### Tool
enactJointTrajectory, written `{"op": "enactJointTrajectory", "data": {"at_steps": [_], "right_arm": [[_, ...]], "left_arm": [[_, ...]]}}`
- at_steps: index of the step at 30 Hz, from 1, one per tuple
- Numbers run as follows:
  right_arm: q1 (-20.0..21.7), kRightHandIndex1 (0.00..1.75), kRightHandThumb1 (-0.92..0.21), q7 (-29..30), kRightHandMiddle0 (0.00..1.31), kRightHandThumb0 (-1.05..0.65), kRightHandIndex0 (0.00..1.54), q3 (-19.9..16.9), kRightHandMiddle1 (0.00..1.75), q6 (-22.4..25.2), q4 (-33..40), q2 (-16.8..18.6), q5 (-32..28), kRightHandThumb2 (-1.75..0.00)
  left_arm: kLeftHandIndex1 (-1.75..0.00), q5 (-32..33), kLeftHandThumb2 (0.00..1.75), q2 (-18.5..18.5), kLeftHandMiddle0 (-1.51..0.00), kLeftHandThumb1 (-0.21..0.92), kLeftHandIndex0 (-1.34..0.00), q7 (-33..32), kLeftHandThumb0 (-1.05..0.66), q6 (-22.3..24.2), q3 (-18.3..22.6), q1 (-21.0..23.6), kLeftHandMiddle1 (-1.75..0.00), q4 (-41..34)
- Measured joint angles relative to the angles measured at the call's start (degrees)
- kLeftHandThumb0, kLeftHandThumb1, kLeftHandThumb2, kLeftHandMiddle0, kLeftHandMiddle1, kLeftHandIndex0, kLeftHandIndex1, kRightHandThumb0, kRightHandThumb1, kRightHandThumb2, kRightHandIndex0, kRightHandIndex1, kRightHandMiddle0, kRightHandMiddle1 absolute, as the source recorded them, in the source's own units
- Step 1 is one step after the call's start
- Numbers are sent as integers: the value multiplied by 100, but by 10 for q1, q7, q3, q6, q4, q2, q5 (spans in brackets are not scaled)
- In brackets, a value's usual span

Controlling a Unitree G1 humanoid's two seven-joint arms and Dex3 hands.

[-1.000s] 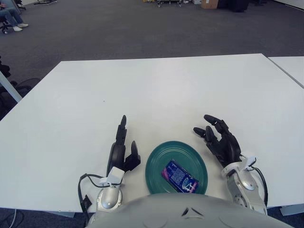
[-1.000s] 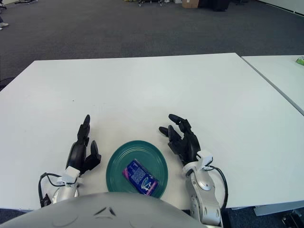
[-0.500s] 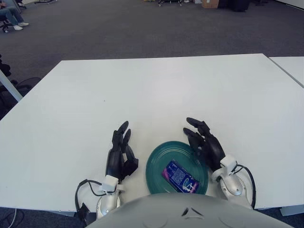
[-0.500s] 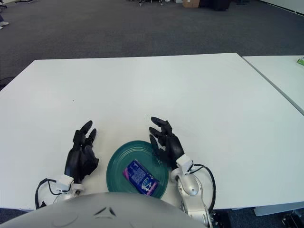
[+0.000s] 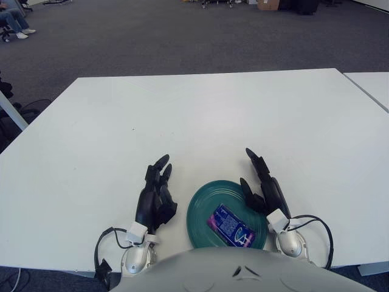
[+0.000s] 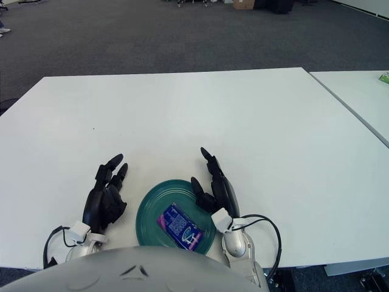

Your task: Put the gum into the plate.

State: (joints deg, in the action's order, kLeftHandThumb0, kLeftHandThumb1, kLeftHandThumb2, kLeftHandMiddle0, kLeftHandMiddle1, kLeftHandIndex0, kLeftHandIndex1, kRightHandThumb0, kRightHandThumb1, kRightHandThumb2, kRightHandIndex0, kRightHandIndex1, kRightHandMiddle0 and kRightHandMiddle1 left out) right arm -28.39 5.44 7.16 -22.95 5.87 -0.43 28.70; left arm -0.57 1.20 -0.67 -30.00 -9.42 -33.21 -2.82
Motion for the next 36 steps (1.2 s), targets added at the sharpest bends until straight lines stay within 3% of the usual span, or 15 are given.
{"op": "enactJointTrajectory", "data": {"at_steps": [12, 23, 36], "right_arm": [[2, 0, -92, -33, 0, -86, 5, -9, 8, 23, 4, 1, -66, -81], [11, 1, -92, -39, 0, -75, 12, -30, 20, 25, -10, 1, -123, -77], [13, 2, -92, -65, 0, -69, 18, -44, 32, 42, -12, 1, -206, -78]], "left_arm": [[-56, -15, 103, 2, -22, 92, 0, -5, -104, -5, 10, 0, 0, 3], [-51, -57, 101, 1, -19, 92, 0, -33, -101, -4, 35, 5, 0, 7], [-52, -89, 100, 1, -20, 92, 0, -43, -100, -12, 37, 19, -1, 20]]}}
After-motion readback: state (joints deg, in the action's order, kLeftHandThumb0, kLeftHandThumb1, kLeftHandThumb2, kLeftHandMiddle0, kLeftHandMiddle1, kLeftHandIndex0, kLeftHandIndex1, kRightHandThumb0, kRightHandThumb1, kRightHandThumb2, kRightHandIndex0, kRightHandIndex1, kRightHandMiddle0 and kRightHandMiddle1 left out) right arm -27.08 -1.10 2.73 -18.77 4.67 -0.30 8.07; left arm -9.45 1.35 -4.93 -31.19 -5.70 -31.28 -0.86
